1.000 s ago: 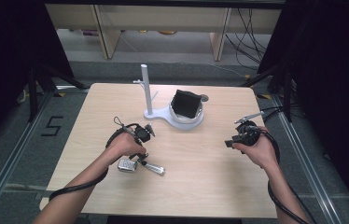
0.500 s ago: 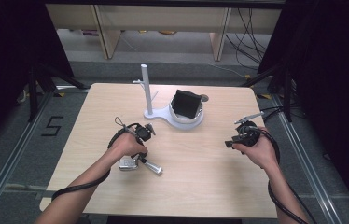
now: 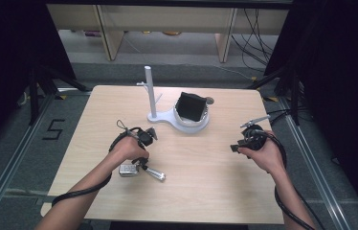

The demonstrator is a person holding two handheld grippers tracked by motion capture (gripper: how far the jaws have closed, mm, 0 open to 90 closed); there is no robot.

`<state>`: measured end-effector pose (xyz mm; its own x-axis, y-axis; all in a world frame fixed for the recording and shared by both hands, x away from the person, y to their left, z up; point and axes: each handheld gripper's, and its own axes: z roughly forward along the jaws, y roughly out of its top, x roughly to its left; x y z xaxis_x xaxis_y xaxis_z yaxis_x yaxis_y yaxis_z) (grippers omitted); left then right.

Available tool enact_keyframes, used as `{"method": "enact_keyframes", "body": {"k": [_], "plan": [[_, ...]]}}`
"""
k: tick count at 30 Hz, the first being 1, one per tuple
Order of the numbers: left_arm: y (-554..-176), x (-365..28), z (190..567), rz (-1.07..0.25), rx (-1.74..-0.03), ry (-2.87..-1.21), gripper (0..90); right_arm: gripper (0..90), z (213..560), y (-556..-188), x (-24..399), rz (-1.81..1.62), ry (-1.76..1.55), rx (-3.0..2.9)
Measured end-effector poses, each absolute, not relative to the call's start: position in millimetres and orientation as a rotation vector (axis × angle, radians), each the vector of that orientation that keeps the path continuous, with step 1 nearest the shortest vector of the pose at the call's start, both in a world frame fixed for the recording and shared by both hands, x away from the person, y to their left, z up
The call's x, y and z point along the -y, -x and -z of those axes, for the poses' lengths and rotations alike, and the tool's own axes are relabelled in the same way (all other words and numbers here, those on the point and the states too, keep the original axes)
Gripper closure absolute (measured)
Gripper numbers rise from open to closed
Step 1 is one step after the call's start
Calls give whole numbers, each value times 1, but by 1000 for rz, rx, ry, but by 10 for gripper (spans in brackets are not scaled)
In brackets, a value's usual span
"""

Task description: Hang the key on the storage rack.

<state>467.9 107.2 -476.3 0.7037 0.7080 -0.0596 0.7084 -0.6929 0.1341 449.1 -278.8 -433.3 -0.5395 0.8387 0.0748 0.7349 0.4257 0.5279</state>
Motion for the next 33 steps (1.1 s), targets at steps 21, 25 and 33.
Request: {"method": "enact_keyframes", "body": {"k": [21,25,33], "plan": [[-470,-116,473,-5,-1177,-2690,709,570,434,-448,279,-774,-1394,-2475],[-467,-118,463,-22,-1178,-2674,686,570,433,-449,279,-776,-1370,-2474],[-458,-120,464,-1,-1182,-2734,659,569,431,-449,279,-775,-1361,-2476]]}}
